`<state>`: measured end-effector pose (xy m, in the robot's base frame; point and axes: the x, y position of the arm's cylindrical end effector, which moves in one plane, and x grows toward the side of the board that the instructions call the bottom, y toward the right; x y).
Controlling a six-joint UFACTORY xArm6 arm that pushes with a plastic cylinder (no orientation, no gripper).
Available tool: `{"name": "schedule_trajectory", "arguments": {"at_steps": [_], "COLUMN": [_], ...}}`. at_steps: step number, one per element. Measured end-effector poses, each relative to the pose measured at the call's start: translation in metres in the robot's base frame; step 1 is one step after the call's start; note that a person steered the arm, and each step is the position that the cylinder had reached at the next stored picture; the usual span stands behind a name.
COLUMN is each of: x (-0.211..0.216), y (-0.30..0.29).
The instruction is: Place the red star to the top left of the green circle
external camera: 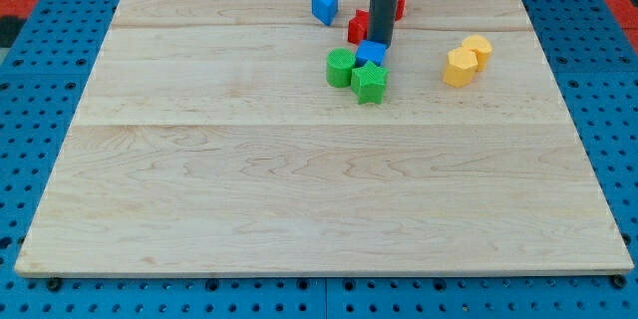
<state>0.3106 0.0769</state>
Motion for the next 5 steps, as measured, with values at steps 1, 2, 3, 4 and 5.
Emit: {"name": "schedule_trajectory", "arguments": {"at_steps": [1, 2, 3, 4, 5], "x": [-0.011, -0.032, -0.031, -0.033, -0.033], "y": [0.034, 0.042, 0.035, 0.013, -0.002]}}
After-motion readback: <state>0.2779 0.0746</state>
